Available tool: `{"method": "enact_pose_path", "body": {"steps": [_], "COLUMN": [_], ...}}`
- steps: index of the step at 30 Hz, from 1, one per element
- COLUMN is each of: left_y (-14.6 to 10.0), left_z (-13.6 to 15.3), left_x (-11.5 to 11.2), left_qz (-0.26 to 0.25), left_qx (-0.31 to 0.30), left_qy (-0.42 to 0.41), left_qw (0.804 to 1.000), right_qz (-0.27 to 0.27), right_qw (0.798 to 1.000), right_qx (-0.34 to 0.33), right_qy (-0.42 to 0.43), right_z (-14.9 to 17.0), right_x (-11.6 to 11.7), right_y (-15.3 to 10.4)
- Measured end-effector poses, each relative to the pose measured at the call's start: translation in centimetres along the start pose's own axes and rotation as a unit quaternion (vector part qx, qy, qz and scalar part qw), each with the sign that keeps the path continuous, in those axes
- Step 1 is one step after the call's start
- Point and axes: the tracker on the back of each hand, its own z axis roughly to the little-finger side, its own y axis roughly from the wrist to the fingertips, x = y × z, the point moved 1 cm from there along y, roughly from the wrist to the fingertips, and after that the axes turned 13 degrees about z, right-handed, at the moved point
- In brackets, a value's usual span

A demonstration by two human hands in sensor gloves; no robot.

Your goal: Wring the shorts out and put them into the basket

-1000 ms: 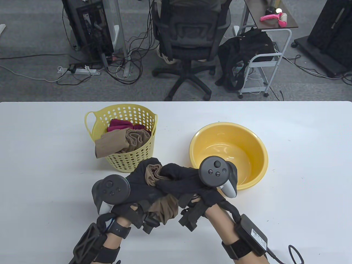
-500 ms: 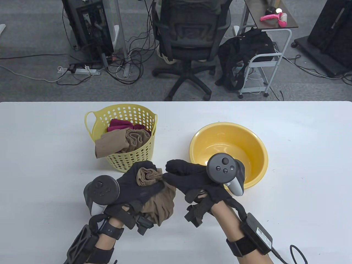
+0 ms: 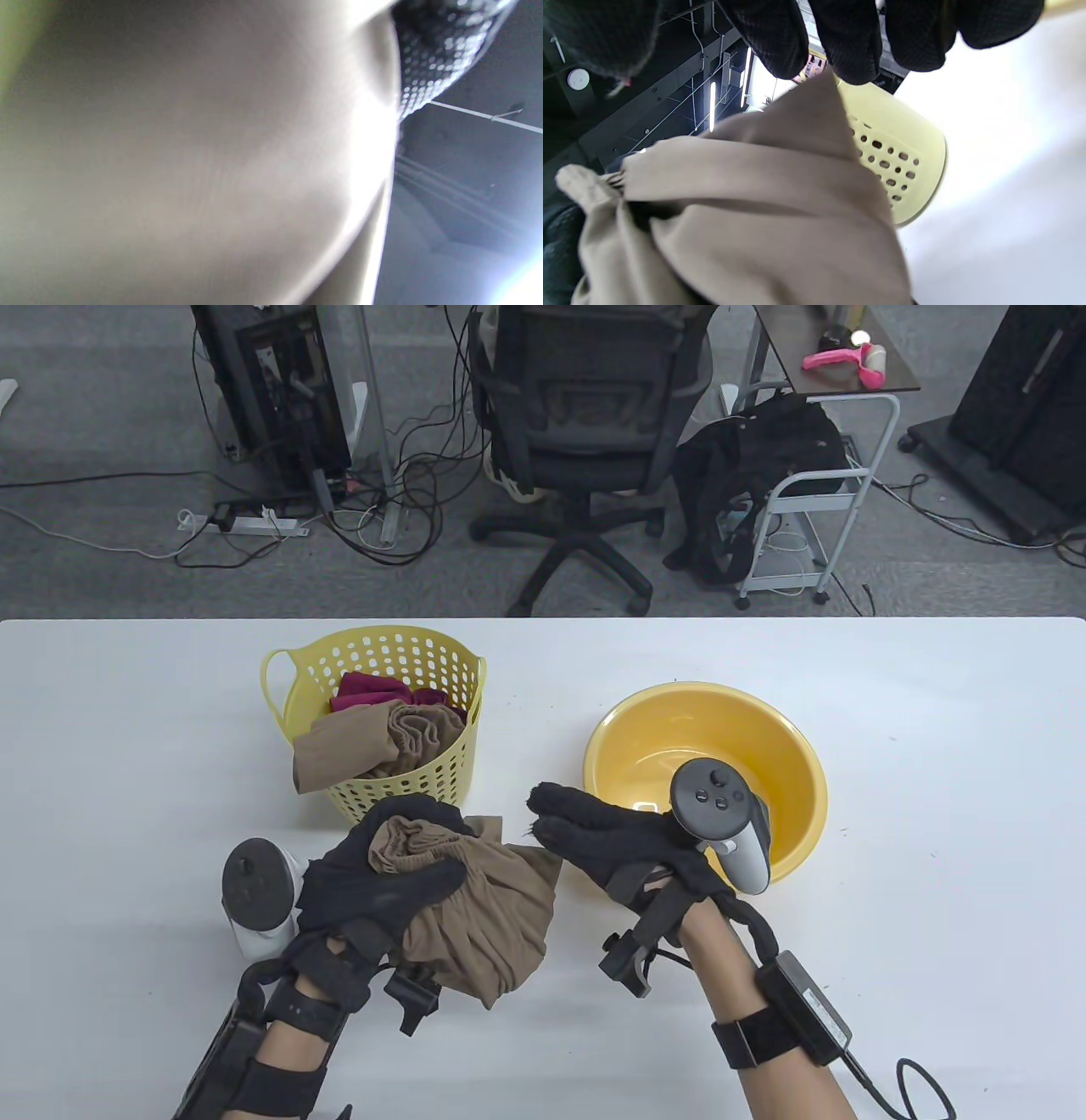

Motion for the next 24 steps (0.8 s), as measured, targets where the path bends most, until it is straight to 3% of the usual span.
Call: {"method": "enact_pose_path", "body": {"steps": [12,18,24], "left_y": [0.8,1.0,1.3], "left_z": [0.2,0.1,0.2], "left_x": [0.2,-0.3,-0.9], "left_qz": [0.051,0.06,0.067], "left_qx": [-0.063,-0.077,-0.079], "left_qy": [-0.099,-0.112,-0.11], "left_qw": [0.992,0.989,0.988], "right_qz": [-0.128,-0.253,-0.336], "right_qw": [0.986,0.951,0.912], "right_qx": [0.062,0.078,0.065], "right_qy": [0.088,0.16,0.224], "right_z": [2.0,2.5,2.3], "right_x": [3.1,5.8,8.0], "right_y": [0.2,-0.4,-1.2]}}
